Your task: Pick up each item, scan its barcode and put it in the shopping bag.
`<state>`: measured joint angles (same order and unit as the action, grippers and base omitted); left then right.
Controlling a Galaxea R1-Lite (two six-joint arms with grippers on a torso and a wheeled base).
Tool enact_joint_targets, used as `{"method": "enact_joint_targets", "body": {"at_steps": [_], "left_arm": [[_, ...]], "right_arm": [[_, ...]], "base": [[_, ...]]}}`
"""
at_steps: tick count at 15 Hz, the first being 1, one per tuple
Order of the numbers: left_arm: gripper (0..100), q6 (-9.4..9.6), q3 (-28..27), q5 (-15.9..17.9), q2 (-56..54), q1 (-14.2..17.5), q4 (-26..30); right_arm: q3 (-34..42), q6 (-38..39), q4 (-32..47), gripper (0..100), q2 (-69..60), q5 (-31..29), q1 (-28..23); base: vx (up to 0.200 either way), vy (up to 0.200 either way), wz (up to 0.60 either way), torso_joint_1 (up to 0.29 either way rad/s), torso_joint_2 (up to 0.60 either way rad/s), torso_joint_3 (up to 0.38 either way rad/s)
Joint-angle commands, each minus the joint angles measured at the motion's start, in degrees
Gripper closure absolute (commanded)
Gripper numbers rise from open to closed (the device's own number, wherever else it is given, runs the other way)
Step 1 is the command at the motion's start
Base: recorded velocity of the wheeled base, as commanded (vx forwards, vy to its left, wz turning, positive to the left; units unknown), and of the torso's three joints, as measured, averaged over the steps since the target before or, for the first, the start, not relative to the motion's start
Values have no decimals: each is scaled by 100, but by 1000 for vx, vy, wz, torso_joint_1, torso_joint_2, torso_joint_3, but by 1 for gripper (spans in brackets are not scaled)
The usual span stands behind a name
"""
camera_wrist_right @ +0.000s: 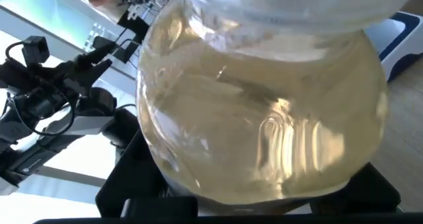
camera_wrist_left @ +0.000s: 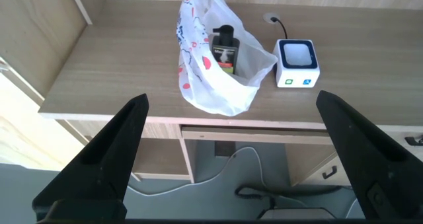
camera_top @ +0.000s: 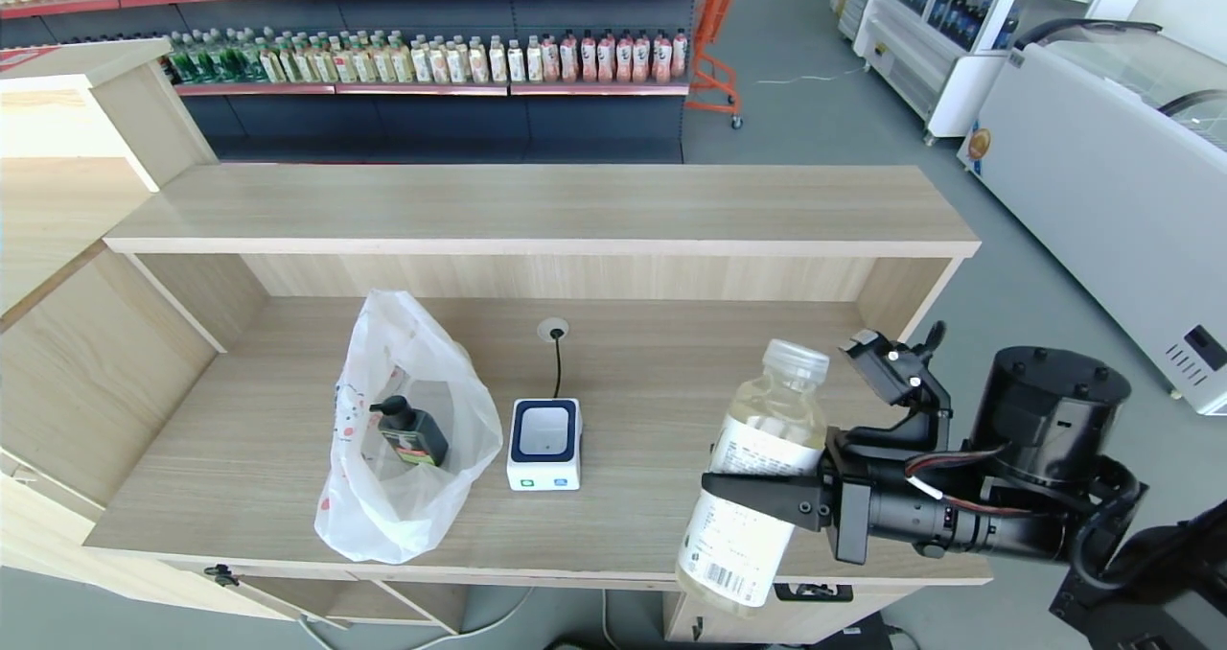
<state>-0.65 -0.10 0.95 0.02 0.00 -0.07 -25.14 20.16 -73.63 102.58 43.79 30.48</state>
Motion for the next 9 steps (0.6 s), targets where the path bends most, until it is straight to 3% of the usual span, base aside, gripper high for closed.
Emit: {"method": "enact_joint_targets", "body": {"at_steps": [1,9], "left_arm": [[0,3,1,2,-2,0,-1],[0,3,1,2,-2,0,-1]], "right_arm": [[-79,225,-11,100,-142,-125,239],[-334,1025,578,100,-494,-345,406]], "base": [[0,0,0,0,0,0],[0,0,0,0,0,0]]}}
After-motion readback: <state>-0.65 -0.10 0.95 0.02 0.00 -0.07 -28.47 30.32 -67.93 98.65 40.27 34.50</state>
